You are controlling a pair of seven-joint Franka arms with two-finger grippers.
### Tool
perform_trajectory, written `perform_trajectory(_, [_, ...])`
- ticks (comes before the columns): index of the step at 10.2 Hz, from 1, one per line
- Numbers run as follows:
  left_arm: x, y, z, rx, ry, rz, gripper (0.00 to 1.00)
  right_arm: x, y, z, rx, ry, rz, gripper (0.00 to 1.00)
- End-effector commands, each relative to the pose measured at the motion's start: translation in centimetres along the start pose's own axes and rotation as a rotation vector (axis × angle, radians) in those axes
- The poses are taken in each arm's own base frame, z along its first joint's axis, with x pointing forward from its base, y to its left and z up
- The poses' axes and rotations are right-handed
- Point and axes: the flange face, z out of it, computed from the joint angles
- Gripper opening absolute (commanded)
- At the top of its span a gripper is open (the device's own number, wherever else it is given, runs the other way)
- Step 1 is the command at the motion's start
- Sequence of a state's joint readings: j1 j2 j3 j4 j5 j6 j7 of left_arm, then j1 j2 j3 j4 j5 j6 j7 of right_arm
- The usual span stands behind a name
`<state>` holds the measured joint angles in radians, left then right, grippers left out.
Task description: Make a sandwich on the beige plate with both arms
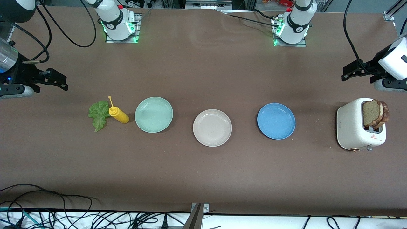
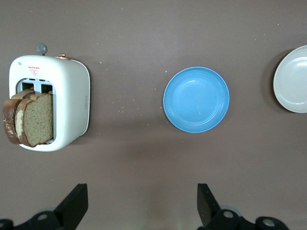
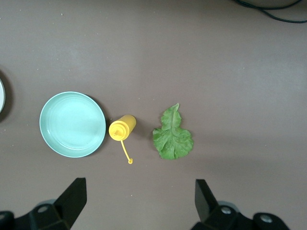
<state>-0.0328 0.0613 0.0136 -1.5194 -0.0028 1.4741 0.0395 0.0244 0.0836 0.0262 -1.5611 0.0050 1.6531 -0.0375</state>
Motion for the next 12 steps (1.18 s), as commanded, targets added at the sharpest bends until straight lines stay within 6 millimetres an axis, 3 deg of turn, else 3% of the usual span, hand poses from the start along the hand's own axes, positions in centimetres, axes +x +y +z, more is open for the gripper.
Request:
perform_trajectory(1, [0.3, -0.51, 0.0, 0.001, 0.004, -0.002, 1.0, -0.17, -0.3, -0.31, -0.016, 0.005, -0.001, 1.0])
perform_trajectory(2, [0.63, -0.5, 0.74, -0.003, -0.013, 0.0, 1.0, -0.17, -0.3, -0.31, -0.016, 0.005, -0.001, 1.0])
perform_trajectory(12, [0.86, -0.05, 0.84, -0.035, -0.011, 0.003, 1.0, -0.22, -0.39, -0.38, -0.016, 0.005, -0.002, 1.0])
